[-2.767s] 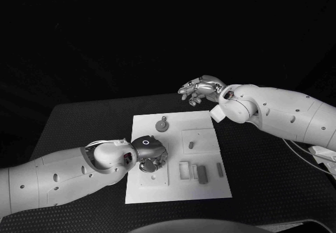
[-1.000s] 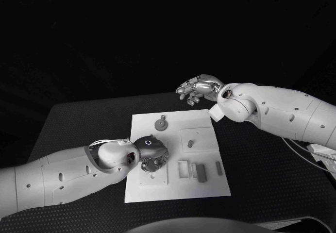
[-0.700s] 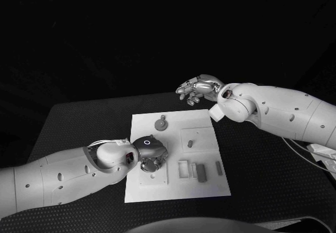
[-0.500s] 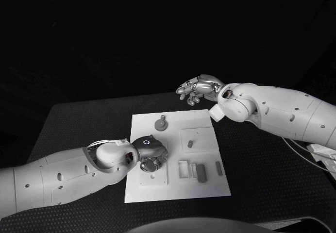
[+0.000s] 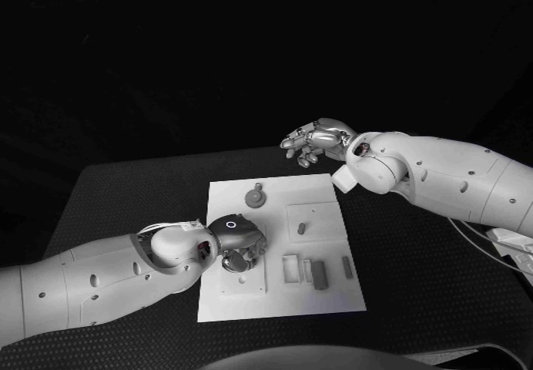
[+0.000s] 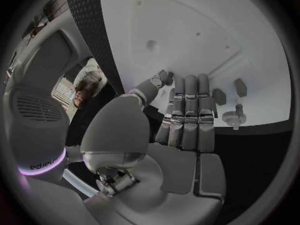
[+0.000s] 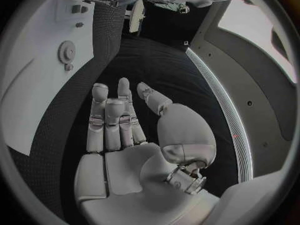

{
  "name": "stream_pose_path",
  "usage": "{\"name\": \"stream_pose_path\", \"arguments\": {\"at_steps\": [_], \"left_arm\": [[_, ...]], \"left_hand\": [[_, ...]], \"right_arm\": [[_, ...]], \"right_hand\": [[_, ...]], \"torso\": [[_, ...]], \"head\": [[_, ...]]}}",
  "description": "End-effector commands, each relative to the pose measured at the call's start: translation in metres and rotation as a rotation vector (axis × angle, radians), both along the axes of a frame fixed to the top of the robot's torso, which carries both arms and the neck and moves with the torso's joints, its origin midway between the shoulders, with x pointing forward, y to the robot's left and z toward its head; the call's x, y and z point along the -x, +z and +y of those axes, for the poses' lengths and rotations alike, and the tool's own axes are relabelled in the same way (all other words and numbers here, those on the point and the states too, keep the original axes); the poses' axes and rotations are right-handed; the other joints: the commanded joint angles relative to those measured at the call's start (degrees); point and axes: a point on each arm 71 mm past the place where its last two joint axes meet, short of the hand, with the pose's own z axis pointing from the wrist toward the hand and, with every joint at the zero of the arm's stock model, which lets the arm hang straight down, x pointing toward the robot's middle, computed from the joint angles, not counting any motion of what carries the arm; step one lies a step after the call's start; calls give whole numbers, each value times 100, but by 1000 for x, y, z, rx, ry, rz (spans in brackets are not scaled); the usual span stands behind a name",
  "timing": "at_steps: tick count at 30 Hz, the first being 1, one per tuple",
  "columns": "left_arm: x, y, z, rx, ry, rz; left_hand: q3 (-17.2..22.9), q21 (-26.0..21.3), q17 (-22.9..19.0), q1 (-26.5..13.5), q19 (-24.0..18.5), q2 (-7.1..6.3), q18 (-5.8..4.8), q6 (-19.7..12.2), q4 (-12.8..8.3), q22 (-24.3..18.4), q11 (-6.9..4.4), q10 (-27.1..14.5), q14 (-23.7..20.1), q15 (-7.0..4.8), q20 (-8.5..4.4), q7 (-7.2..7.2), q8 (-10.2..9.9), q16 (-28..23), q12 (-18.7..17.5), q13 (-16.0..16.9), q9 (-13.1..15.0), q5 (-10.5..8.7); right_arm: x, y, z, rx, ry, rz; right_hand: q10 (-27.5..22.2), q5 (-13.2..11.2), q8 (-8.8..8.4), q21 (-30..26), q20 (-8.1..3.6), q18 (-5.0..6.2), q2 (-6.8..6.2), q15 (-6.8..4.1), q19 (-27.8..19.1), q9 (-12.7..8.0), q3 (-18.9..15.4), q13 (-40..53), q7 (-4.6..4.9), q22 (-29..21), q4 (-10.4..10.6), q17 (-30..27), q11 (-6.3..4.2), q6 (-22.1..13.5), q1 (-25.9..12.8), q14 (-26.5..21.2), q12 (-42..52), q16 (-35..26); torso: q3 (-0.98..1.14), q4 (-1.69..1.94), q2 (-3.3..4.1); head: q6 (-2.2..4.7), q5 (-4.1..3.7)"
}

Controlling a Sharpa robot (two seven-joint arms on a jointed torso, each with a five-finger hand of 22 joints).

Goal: Assemble the parts on the task board

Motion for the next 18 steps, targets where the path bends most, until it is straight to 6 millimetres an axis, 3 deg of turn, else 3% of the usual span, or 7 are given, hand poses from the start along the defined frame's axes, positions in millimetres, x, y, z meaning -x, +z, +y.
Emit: {"name": "stream_pose_path", "arguments": {"at_steps": [1, 5, 10, 18], "left_arm": [[0, 2, 0, 32, 0, -16], [0, 3, 3, 37, 18, -21], [0, 5, 9, 57, 34, -21], [3, 11, 19, 90, 66, 8]], "left_hand": [[-53, 15, 18, -1, 20, -52, 47, -52, 9, 13, -42, 25, 17, -39, -13, -3, -32, -12, 16, 13, -10, -24], [-106, 17, 42, -56, 22, -136, 43, -110, 19, 22, -44, 32, 21, -41, -13, -14, -54, -9, 15, 21, -19, -24], [-483, 30, 148, -544, 41, -420, 47, -146, 67, 48, -79, 91, 48, -70, -43, -67, -55, 19, 32, 86, -32, 10], [-609, -3, 214, -785, 5, -541, 41, -191, 102, 39, -57, 31, -14, -54, -35, -32, -62, -14, 0, 130, -44, -1]], "right_arm": [[0, 0, -1, 1, 9, -5], [-1, 0, -5, 30, 2, -25], [-2, 1, -10, 86, 0, -70], [-2, 2, -17, 179, 7, -139]], "right_hand": [[25, 17, -39, 23, -37, 85, 46, -9, -2, -10, -35, -9, -2, 110, -11, 9, 20, 29, -2, 18, -21, -24], [19, 17, -47, 24, -38, 85, 26, -7, -3, -13, -39, -12, 0, 111, -16, 10, 22, 20, 8, 21, -31, -22], [3, 18, -73, 29, -43, 85, -49, 2, -9, -26, -45, -22, 11, 114, -21, 13, 31, -9, 63, 22, -56, -18], [-6, 16, -101, 35, -45, 85, -201, 14, -31, -42, -56, -31, 24, 116, -27, 16, 43, -31, 228, 9, -90, -19]], "torso": [[0, -2, 1], [0, -1, 1], [-2, 0, -3], [-3, 1, -2]], "head": [[1, -5], [7, -7], [26, -7], [61, -8]]}}
